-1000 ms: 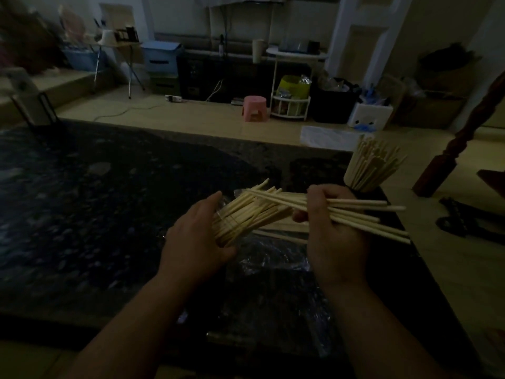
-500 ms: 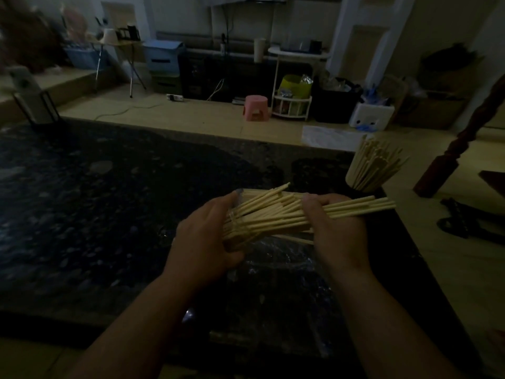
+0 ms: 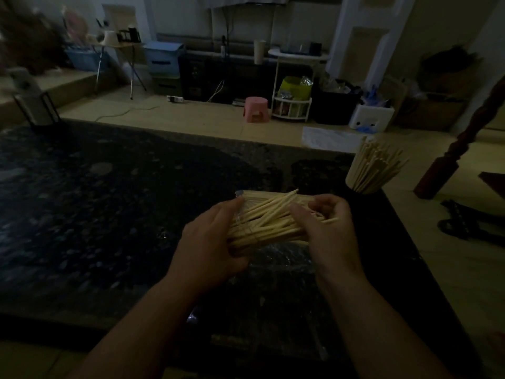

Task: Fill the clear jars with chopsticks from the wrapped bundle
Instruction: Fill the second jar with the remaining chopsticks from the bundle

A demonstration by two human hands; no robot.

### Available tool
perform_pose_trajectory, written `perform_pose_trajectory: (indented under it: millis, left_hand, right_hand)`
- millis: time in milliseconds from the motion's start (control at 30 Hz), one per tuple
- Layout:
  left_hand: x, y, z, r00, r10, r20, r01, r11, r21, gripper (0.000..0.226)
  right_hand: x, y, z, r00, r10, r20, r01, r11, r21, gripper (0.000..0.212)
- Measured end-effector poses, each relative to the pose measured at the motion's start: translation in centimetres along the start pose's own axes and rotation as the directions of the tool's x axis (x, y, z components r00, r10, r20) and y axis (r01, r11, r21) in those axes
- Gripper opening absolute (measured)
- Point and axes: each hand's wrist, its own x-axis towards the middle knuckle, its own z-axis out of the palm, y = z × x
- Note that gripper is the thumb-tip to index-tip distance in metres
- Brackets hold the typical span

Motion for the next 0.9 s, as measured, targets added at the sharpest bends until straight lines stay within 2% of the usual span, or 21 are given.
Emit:
perform_pose_trajectory:
  millis: [100,133,200,267,433,567,700,800,900]
  left_hand:
    - [0.0,-0.1,0.0,1.0,-0.001,-0.01,0.001,1.0,-0.002,0.103]
    - [0.0,-0.1,0.0,1.0,-0.002,-0.009,0.002,1.0,0.002,0.102]
    - [0.0,-0.1,0.0,1.0,-0.002,-0.004,0.002,1.0,0.008,0.103]
    - [0.0,-0.2,0.0,1.0,0.0,0.004,0.0,1.0,0.011,0.103]
    - [-0.1,-0.1,-0.1,1.0,0.023,0.014,-0.023,1.0,0.002,0.103]
    - [-0.1,-0.3,-0.1,0.999,0.018,0.036,-0.019,0.999,0.027,0.103]
    - [0.0,-0.4,0.0,1.0,0.014,0.026,-0.014,1.0,0.028,0.104]
    - [0.0,-0.3,-0.1,1.0,0.004,0.017,-0.005,1.0,0.022,0.103]
    - [0.1,-0.5,-0.4,0.999,-0.032,-0.031,0.032,0.999,-0.008,0.101]
  right_hand:
    - [0.1,-0.6,-0.1,0.992,-0.036,-0.124,0.048,0.994,0.099,0.008]
    - [0.0,-0.6,-0.1,0.991,-0.058,-0.123,0.066,0.996,0.06,0.018]
    - [-0.3,-0.1,0.0,0.994,-0.109,-0.011,0.108,0.99,-0.093,0.028]
    - [-0.7,0.6,0.3,0.985,-0.126,0.115,0.144,0.976,-0.165,0.03]
    - [-0.5,0.3,0.1,0.985,-0.11,0.135,0.13,0.981,-0.146,0.033]
    - [-0.3,0.3,0.0,0.947,-0.162,0.277,0.234,0.939,-0.252,0.024]
    - [0.0,0.8,-0.1,0.964,-0.19,0.186,0.237,0.93,-0.281,0.011]
    - [0.1,0.4,-0.5,0.97,-0.172,0.172,0.21,0.949,-0.234,0.017]
    - [0.2,0.5,-0.6,0.98,-0.181,0.078,0.193,0.963,-0.188,0.026]
